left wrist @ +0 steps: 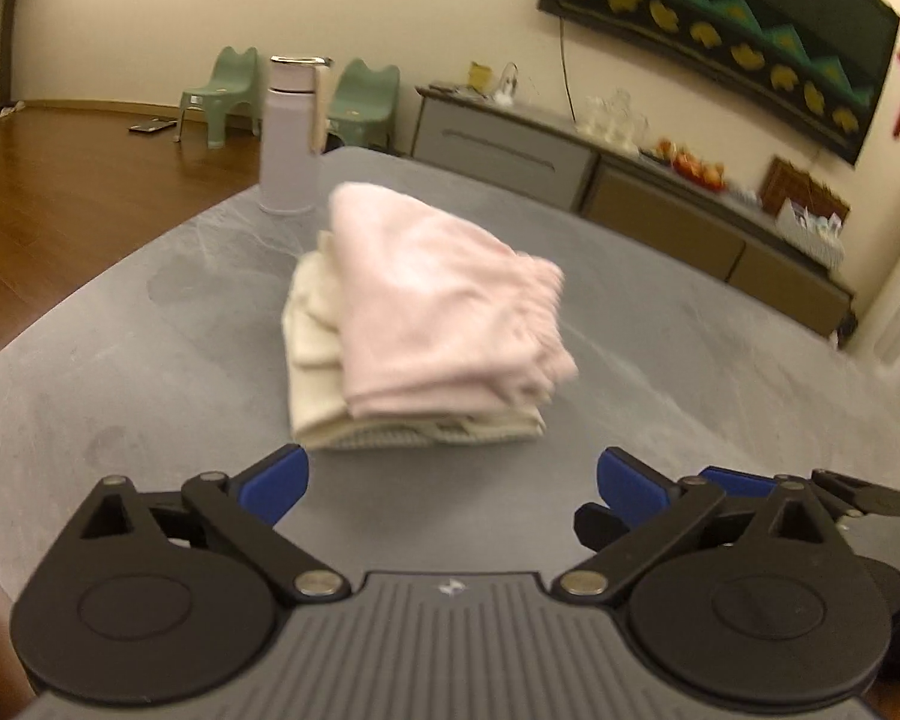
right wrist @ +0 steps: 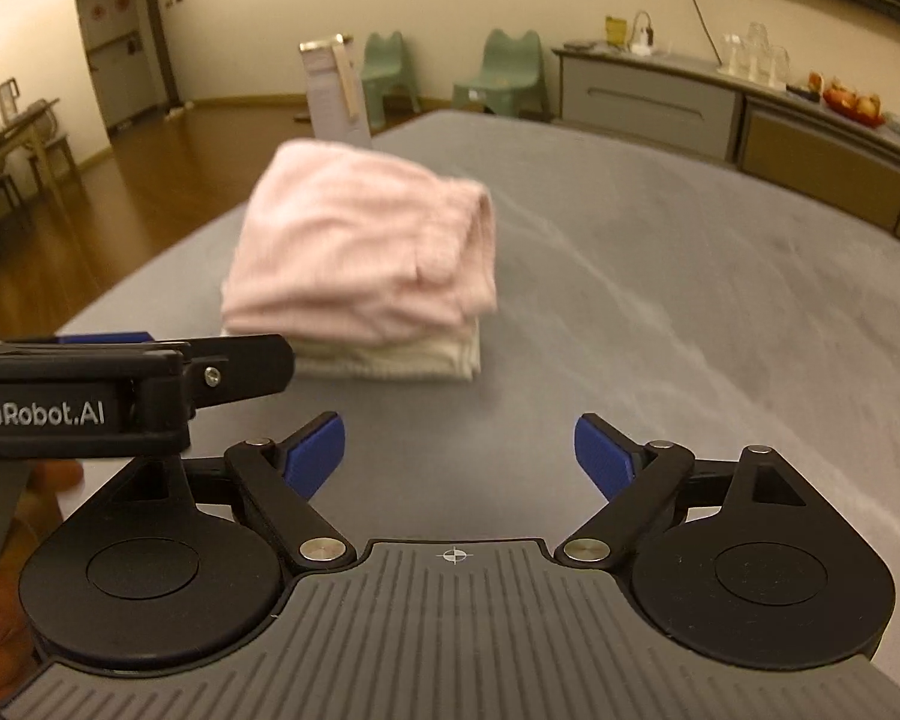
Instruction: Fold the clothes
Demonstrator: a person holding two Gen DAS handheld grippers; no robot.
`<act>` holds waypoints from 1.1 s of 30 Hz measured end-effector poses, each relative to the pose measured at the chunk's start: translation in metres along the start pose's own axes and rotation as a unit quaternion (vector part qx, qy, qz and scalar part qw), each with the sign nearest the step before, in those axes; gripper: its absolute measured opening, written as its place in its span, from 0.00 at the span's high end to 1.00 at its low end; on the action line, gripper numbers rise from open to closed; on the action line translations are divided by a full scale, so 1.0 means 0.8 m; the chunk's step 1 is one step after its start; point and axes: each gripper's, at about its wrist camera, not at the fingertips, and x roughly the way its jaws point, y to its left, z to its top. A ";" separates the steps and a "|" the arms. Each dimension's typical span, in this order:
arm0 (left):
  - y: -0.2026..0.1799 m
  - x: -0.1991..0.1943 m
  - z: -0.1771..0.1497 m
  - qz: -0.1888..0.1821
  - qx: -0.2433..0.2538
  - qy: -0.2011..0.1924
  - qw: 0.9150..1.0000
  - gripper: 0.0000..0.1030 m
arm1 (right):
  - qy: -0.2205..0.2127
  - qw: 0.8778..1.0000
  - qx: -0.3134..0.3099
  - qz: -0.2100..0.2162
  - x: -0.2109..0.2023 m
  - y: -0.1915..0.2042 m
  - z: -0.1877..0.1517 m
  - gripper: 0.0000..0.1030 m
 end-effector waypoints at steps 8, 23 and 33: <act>-0.031 0.008 -0.013 -0.016 0.005 0.035 0.999 0.00 | 0.022 1.000 0.010 -0.017 -0.005 -0.019 -0.024 0.14; -0.044 -0.020 -0.020 -0.022 -0.033 -0.004 0.999 0.00 | 0.028 0.999 0.021 -0.016 -0.005 -0.029 -0.029 0.14; -0.036 -0.018 -0.026 0.023 -0.034 0.014 0.999 0.00 | 0.034 0.999 0.009 -0.014 0.000 -0.018 -0.024 0.14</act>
